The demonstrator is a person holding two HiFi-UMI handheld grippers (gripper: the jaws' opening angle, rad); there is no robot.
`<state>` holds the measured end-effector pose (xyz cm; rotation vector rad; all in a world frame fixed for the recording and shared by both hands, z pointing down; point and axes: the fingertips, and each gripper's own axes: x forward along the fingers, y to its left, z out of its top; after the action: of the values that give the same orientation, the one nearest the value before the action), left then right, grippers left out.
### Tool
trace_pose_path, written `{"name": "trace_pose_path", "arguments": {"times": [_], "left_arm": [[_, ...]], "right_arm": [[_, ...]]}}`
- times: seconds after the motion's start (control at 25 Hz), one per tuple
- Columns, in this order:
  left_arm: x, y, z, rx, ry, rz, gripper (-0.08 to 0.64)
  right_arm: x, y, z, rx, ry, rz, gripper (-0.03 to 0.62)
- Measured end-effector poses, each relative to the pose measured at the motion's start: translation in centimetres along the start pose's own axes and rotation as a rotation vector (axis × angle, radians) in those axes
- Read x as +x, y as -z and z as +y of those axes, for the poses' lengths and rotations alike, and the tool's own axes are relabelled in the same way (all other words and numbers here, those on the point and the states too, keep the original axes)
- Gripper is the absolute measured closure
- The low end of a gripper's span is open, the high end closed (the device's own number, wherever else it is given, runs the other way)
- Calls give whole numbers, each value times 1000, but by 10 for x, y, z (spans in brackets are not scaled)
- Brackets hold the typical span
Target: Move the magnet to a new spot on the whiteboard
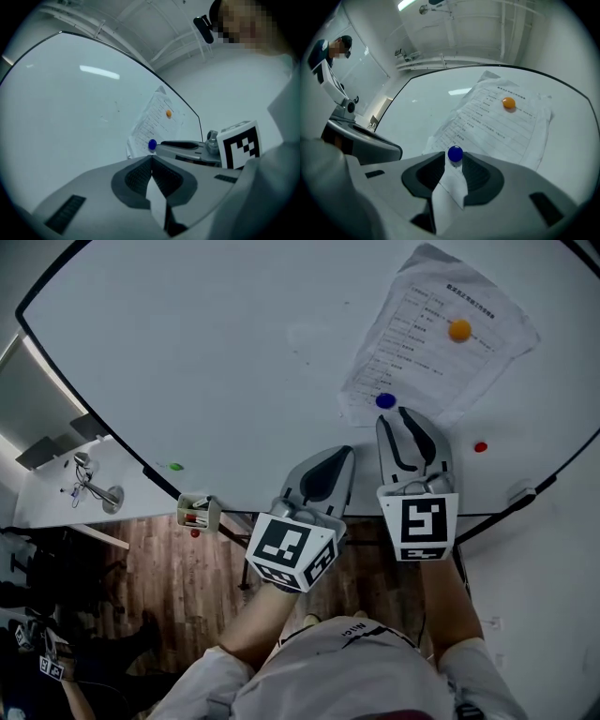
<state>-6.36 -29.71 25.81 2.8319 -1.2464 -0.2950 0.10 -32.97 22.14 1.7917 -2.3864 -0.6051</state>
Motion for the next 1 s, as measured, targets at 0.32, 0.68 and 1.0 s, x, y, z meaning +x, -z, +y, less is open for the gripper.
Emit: {"name": "trace_pose_path", "arguments": {"times": [0.32, 0.68, 1.0], "left_arm": [[0, 6, 13, -22, 19, 9, 549], [-4, 10, 22, -36, 23, 11, 549], [-7, 13, 25, -44, 18, 17, 549]], "right_arm": [[15, -1, 2, -89, 55, 28, 460], [24, 0, 0, -171, 114, 66, 460], [23, -1, -1, -183, 125, 76, 463]]}}
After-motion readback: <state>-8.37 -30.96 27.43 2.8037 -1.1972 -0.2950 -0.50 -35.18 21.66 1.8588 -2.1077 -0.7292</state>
